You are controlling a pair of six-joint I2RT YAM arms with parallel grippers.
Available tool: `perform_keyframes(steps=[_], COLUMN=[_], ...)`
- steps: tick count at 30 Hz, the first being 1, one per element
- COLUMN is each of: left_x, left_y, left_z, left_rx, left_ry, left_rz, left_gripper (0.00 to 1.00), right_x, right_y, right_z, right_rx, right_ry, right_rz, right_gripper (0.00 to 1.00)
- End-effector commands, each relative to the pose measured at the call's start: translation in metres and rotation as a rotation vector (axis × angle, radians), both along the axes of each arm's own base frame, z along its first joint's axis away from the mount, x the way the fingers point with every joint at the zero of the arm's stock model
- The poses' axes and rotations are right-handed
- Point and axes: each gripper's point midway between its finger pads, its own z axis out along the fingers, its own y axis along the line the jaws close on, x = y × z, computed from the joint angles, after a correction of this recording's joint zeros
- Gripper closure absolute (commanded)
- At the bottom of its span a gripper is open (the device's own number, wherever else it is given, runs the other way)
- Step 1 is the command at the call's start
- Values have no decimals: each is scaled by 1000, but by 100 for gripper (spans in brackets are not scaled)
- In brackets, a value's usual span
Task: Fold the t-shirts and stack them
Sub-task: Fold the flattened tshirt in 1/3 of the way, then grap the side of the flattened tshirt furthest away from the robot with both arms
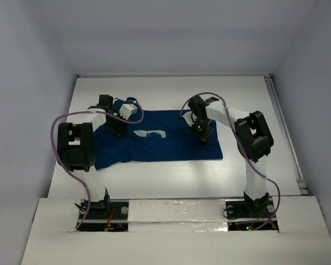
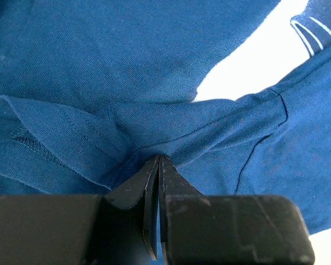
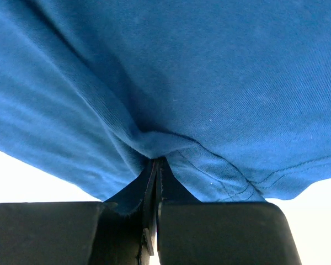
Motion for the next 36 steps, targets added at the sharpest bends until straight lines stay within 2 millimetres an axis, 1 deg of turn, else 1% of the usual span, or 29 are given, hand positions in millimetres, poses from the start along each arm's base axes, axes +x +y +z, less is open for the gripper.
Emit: perform_keyframes(steps=[1,2,3,5,6,7,9,11,12,13,15,18,19,22,23,24,25,26,27,28,29,30,31,32,33,34,35,36], left_x=[-32,-36,-42,-59,-63,-70,-86,-114,-121,-138,-156,-176,-185,-201,-193,-180,-159,-133,-117,-96,-66,-51,-36,-17,-8,3,16,22], left_y=[8,9,9,10,13,18,24,27,28,30,34,38,38,39,39,39,35,33,30,20,17,11,6,2,-3,-10,-13,-15], left_z=[-32,-35,-38,-45,-47,-48,-53,-52,-51,-49,-47,-42,-39,-34,-34,-34,-34,-26,-19,-12,6,17,30,48,60,74,89,98], left_rx=[72,75,77,98,114,141,169,174,174,172,178,179,168,148,154,159,155,146,124,76,56,29,-18,-34,-56,-99,-112,-125], left_ry=[111,126,143,188,190,206,238,306,322,361,415,467,500,564,540,502,423,355,317,252,168,123,76,13,-24,-69,-118,-143], left_rz=[-17,-27,-39,-74,-94,-105,-167,-237,-266,-323,-380,-442,-457,-508,-510,-461,-430,-398,-341,-317,-281,-264,-221,-211,-210,-197,-186,-178], left_gripper=[100,100,100,100,100,100,100,100,100,100,100,100,100,100,100,100,100,91,90,90,81,79,77,75,71,60,44,39], right_x=[-37,-46,-50,-57,-64,-70,-75,-83,-86,-92,-98,-105,-108,-113,-113,-105,-93,-88,-76,-67,-59,-52,-36,-30,-23,-7,-2,1], right_y=[8,7,5,2,-3,-4,-8,-15,-17,-20,-22,-26,-23,-20,-16,-12,-6,-2,7,14,18,21,25,28,30,33,35,37], right_z=[-9,-13,-14,-17,-20,-19,-18,-17,-16,-15,-15,-17,-16,-13,-10,-5,5,13,27,37,53,62,78,89,97,110,115,119], right_rx=[4,-7,-14,-29,-43,-48,-57,-69,-70,-71,-70,-69,-59,-31,-24,-8,16,36,73,105,131,139,141,152,159,157,163,168], right_ry=[101,122,132,141,159,164,168,178,182,190,202,218,227,242,235,199,129,102,52,7,-49,-81,-151,-186,-215,-285,-308,-320], right_rz=[13,25,26,36,37,54,60,69,72,76,80,92,107,122,135,136,135,141,145,147,151,150,143,146,145,135,137,137], right_gripper=[100,100,100,100,100,100,100,100,100,100,100,100,100,99,96,89,84,82,80,72,71,70,68,67,65,61,61,60])
